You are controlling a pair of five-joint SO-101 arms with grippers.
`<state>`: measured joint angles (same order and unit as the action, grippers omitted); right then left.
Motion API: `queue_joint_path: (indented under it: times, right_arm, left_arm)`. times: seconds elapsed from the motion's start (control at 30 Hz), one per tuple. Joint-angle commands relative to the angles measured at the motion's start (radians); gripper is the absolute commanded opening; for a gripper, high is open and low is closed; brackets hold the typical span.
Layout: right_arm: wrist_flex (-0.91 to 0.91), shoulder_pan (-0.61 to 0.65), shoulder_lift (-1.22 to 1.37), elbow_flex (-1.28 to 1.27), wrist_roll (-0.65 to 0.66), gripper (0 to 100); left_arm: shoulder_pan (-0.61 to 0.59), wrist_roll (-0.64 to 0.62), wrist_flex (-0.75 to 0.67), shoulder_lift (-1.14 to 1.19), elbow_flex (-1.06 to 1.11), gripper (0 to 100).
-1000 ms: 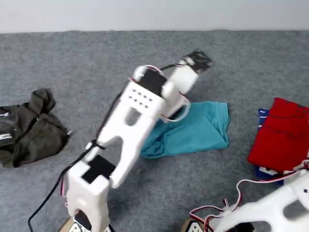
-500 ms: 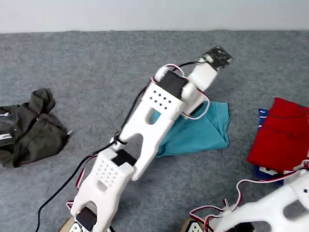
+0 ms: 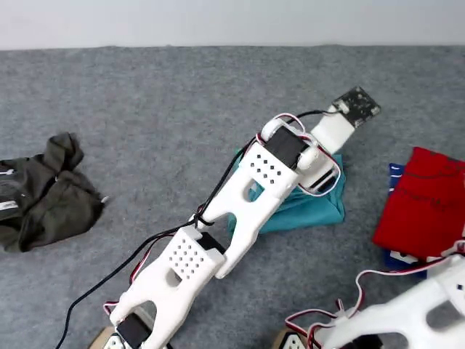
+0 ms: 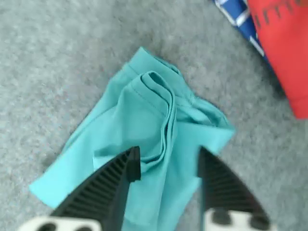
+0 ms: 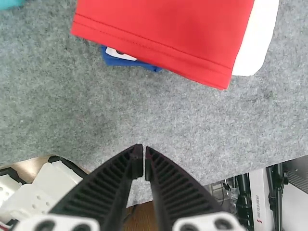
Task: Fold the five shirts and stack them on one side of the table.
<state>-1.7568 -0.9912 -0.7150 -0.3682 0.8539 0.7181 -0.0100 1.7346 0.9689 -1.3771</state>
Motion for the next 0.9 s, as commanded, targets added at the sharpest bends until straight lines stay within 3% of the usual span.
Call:
queue_joint_path:
  times: [0.0,0.13,0.23,0.33,0.47,0.87]
  right_arm:
    - [-0.036,-0.007,-0.021,0.008,0.009,1.1]
    - [-0.038,-0.008,-0.021,0.008,0.009,1.1]
    - [-0.038,-0.008,-0.021,0.008,0.009,1.1]
    - [-0.038,-0.008,-0.021,0.008,0.009,1.1]
    - [-0.038,-0.008,-0.021,0.008,0.009,1.1]
    - [-0.036,-0.008,-0.021,0.008,0.011,1.2]
  left_arm:
    - [0.0,-0.015,-0.005,-0.015,-0.099,24]
    - [-0.048,0.002,0.023,-0.015,-0.165,21]
    - [-0.14,0.006,0.023,-0.015,-0.143,11]
    - [-0.218,0.087,0.023,-0.015,-0.065,2]
    - [-0.278,0.123,0.025,-0.015,0.07,2]
    - [-0.169,0.172,0.025,-0.015,0.42,2]
